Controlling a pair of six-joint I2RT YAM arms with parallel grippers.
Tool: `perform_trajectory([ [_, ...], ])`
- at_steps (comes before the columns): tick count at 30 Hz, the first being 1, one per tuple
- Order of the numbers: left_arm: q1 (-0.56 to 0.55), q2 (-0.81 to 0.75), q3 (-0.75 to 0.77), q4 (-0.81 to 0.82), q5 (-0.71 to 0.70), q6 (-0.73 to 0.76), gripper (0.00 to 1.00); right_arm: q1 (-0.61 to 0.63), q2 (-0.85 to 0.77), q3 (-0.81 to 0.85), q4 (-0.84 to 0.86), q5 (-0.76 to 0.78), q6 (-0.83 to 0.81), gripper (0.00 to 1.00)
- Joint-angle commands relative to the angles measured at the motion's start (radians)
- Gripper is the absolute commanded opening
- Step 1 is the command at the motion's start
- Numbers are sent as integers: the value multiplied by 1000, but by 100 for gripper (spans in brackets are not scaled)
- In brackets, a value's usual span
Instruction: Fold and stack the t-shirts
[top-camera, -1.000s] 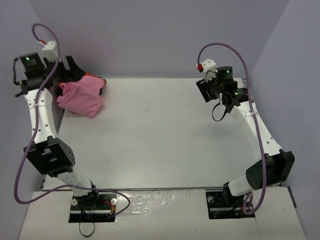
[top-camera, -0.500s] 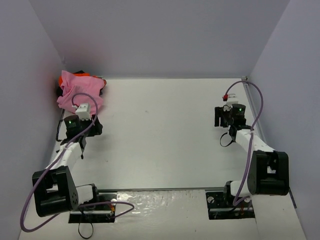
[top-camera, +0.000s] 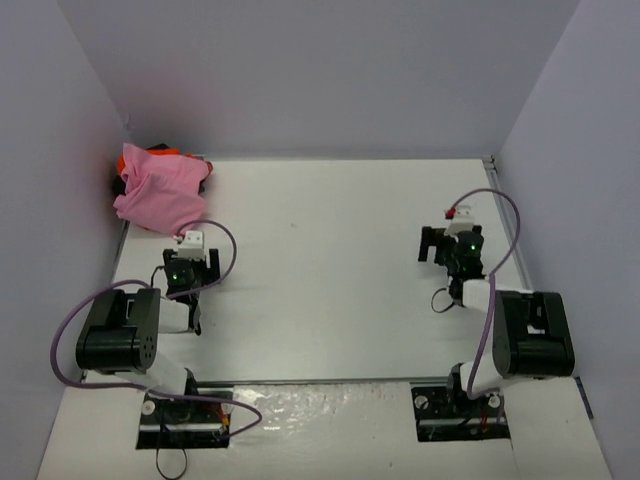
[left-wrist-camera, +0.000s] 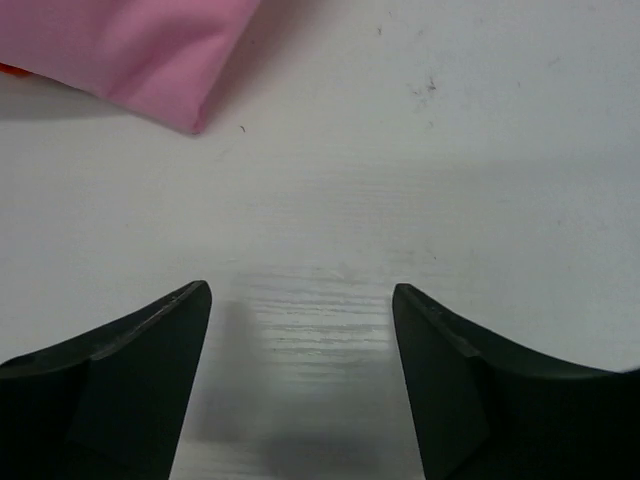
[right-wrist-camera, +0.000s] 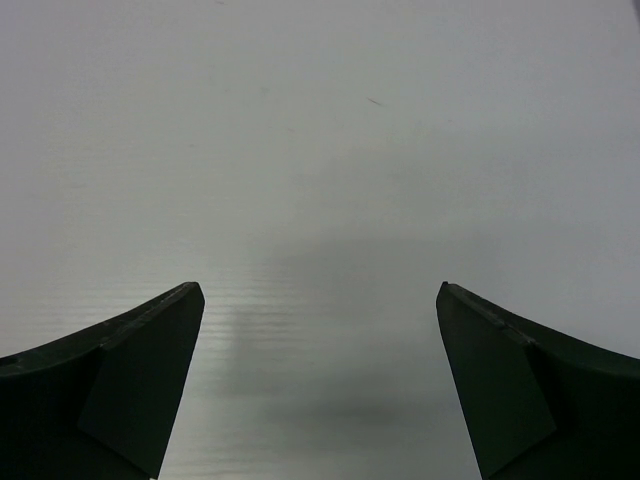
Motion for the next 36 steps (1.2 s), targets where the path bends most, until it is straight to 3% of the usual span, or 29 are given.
perform_trajectory([
  [1,15,-8,46,174,-65,-31,92,79,-19,109,91,75,6,100],
  [7,16,-21,69,108,-88,-47,97,244,111,25,342,291,-86,100],
  [10,16,-16,57,139,-77,-38,97,214,130,17,388,370,-10,100],
  [13,17,-22,36,175,-90,-43,97,101,131,-30,433,242,63,100],
  [14,17,-18,34,180,-98,-48,97,93,163,-112,615,170,55,100],
  [17,17,-24,21,191,-109,-57,97,77,139,-191,753,6,-17,100],
  [19,18,-20,20,197,-121,-58,97,61,140,-146,659,-76,-26,100],
  [21,17,-18,25,186,-120,-57,97,47,159,-96,596,-52,10,100],
  [36,17,-12,84,94,-74,-40,97,38,157,-95,601,-43,13,100],
])
